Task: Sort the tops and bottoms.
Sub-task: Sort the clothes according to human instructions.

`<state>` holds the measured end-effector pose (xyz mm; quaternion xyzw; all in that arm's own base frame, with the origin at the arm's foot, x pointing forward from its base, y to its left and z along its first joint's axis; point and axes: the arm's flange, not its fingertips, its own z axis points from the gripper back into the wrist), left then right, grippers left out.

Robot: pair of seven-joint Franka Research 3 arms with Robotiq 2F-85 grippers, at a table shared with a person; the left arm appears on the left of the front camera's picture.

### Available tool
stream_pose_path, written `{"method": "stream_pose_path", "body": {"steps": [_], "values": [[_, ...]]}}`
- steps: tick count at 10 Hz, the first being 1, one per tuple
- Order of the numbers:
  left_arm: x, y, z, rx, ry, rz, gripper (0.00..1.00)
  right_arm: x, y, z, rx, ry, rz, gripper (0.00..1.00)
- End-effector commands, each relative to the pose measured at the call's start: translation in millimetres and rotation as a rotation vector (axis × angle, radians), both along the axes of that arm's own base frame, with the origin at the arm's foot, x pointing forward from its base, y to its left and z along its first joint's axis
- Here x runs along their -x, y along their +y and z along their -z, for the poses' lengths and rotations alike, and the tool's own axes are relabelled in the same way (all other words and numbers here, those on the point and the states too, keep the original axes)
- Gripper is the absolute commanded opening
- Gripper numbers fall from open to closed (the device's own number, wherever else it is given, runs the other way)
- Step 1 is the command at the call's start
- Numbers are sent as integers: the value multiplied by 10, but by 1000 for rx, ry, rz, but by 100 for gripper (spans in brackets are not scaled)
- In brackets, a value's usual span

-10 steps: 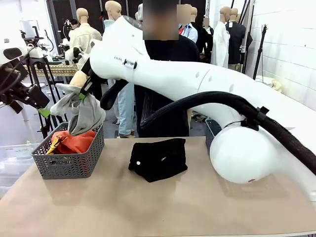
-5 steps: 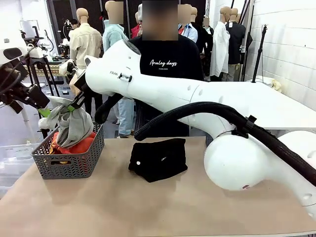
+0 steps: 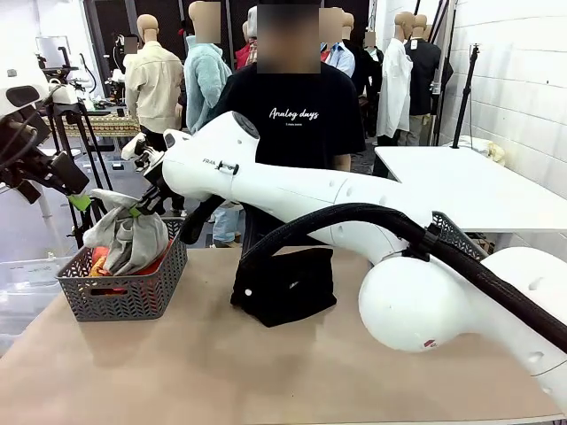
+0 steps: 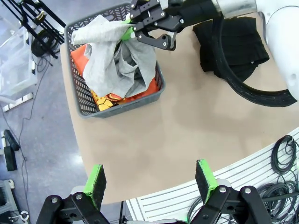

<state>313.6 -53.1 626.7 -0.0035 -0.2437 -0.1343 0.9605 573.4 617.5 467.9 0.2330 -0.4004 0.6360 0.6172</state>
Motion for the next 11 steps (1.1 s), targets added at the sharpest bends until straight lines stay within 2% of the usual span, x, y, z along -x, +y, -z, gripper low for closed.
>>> {"method": "stream_pose_path", "body": {"steps": [1,4,5,7,9,11], "values": [[17,17,15,-6,-1,0,100,-1081,1139,-317,2,18,-52,25],[17,17,15,-6,-1,0,100,-1101,1146,-326,5,2,-55,85],[17,17,15,-6,-1,0,100,-1110,1151,-354,-2,-7,-58,100],[17,17,15,-6,-1,0,100,-1105,1093,-549,-47,-39,-46,100],[17,17,15,-6,-1,0,100,-1023,1000,-747,-81,-38,-42,100],[17,17,15,-6,-1,0,100,-990,1002,-815,-50,-3,-43,100]]}}
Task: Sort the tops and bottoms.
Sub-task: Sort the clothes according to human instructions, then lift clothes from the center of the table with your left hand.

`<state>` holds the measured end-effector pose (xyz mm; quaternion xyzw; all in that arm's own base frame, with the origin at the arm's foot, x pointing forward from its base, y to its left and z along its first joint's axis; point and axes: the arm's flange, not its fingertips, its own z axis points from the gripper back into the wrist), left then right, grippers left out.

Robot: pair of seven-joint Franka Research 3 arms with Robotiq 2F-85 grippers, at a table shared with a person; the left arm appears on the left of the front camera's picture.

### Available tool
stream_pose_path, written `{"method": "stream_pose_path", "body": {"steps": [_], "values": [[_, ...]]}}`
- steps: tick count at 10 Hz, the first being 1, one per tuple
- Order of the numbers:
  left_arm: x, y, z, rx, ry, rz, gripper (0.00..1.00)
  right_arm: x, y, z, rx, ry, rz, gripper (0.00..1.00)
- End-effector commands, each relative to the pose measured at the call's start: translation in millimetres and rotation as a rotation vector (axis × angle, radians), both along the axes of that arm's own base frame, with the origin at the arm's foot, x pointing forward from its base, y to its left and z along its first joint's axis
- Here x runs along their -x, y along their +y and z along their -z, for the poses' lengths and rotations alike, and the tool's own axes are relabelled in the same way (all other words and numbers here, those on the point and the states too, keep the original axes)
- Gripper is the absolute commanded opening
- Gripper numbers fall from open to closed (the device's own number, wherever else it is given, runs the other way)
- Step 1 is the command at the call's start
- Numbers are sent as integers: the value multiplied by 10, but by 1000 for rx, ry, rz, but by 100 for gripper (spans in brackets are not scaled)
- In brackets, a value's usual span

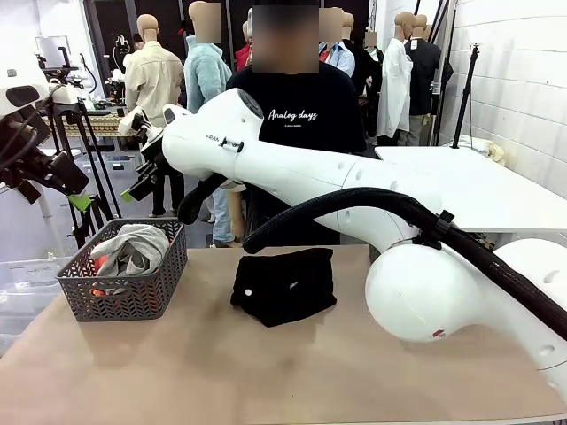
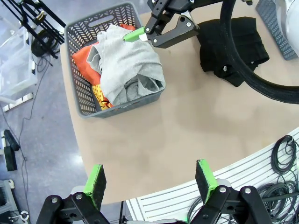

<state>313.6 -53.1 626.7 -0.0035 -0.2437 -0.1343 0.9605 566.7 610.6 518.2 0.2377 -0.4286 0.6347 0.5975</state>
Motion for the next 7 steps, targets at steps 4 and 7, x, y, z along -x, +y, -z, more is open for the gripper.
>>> {"method": "stream_pose_path", "body": {"steps": [4,7], "values": [[17,17,15,-6,-1,0,100,-17,-3,32,3,-5,4,100],[17,17,15,-6,-1,0,100,-17,-3,32,3,-5,4,100]]}}
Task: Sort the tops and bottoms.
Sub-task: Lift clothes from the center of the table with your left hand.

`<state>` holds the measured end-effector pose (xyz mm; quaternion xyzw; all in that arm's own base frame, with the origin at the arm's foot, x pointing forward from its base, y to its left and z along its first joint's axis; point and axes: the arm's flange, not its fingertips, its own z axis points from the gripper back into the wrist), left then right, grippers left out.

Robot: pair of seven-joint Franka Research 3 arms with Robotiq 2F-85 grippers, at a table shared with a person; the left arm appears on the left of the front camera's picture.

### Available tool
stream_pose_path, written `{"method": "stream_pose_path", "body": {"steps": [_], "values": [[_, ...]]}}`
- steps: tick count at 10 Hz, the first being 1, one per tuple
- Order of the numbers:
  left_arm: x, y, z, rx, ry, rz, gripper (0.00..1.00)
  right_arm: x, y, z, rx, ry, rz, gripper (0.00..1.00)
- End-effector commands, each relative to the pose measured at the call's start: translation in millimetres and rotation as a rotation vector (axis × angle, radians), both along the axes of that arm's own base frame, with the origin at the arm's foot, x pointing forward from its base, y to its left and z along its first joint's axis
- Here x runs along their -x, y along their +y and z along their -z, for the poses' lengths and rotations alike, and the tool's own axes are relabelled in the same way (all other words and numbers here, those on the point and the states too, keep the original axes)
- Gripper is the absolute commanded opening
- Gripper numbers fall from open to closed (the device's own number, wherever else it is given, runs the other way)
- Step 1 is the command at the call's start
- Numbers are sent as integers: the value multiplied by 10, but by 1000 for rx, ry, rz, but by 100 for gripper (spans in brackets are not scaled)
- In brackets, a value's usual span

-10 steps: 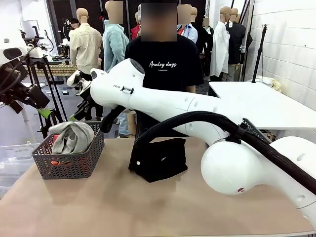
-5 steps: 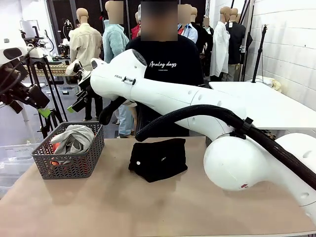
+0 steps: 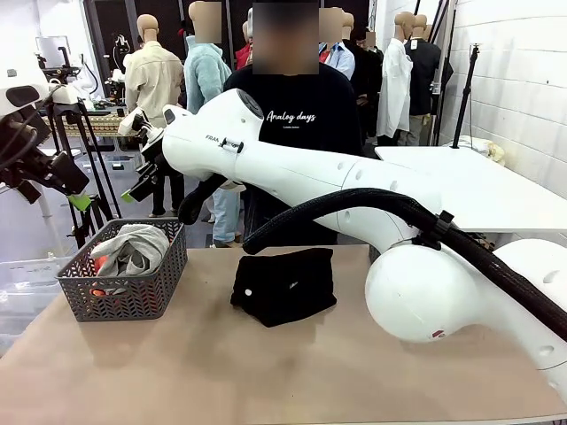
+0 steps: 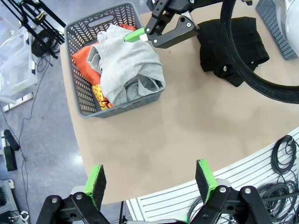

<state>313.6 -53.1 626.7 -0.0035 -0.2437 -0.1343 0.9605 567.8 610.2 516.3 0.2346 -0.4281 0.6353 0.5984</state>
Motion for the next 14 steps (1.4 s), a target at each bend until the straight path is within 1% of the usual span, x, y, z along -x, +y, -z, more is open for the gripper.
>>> {"method": "stream_pose_path", "body": {"steps": [1,6,7,8,9,10,11,12,14], "values": [[17,17,15,-6,-1,0,100,-6,1,12,-2,-2,1,100],[17,17,15,-6,-1,0,100,0,0,0,0,0,0,100],[17,17,15,-6,-1,0,100,226,-286,-219,19,-68,40,100],[17,17,15,-6,-1,0,100,402,-605,-480,27,-104,90,100],[17,17,15,-6,-1,0,100,567,-984,-711,30,-116,135,100],[17,17,15,-6,-1,0,100,717,-1386,-888,59,-96,182,100],[17,17,15,-6,-1,0,100,861,-1763,-993,35,-85,224,100],[17,17,15,-6,-1,0,100,982,-2133,-1067,25,-103,316,100],[17,17,15,-6,-1,0,100,1228,-2631,-1146,28,-97,388,100]]}}
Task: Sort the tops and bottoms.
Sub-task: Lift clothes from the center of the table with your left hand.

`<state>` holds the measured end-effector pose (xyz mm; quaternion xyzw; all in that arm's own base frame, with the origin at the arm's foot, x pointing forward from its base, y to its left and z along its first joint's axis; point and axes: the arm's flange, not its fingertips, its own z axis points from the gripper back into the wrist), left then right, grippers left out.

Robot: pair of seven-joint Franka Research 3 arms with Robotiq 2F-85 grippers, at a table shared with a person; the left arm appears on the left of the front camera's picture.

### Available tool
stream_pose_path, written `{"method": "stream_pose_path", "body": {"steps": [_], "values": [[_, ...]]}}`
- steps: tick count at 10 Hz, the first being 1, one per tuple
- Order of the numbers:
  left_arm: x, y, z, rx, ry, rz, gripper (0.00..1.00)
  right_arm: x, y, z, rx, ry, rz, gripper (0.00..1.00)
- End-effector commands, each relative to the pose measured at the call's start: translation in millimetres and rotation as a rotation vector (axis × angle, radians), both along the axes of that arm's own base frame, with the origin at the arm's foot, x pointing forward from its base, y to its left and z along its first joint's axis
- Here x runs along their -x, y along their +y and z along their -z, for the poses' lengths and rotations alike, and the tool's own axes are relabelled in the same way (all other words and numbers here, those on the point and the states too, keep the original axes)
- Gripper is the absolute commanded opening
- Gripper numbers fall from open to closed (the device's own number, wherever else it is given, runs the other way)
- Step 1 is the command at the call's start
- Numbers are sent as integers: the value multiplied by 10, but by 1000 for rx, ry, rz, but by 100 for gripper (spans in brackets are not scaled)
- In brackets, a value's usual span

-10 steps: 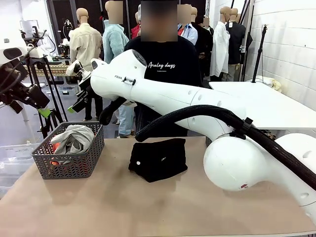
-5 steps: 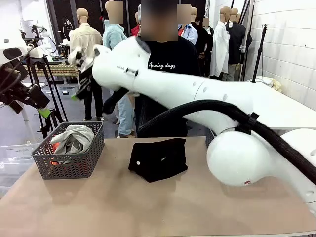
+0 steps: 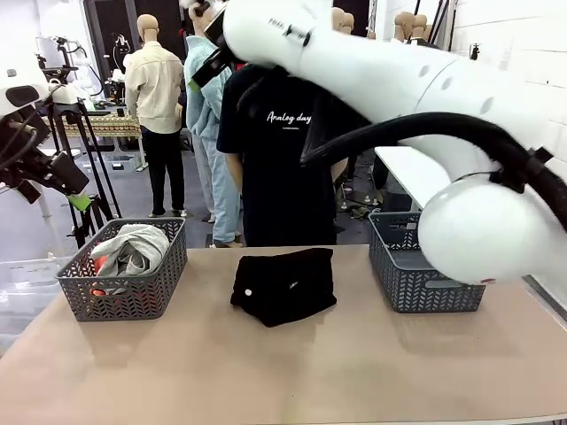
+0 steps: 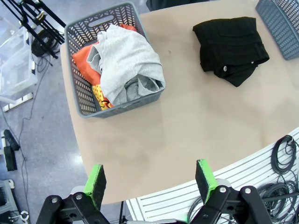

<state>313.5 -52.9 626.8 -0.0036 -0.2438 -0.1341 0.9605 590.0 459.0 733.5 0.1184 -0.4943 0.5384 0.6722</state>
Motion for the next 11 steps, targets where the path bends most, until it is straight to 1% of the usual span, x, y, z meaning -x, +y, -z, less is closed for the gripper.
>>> {"method": "stream_pose_path", "body": {"steps": [1,2,3,4,7,8,9,11], "values": [[16,14,15,-7,0,1,100,1623,-1326,997,25,40,84,100],[16,14,15,-7,0,1,100,1744,-1456,974,30,35,116,100],[16,14,15,-7,0,1,100,1804,-1472,929,17,-13,142,100],[16,14,15,-7,0,1,100,9,-256,-234,16,17,67,100],[16,14,15,-7,0,1,100,9,-256,-234,16,17,67,100],[16,14,15,-7,0,1,100,26,-277,-274,18,17,85,100],[16,14,15,-7,0,1,100,57,-660,-178,0,66,147,100],[16,14,15,-7,0,1,100,448,-1480,1,-22,136,203,100]]}}
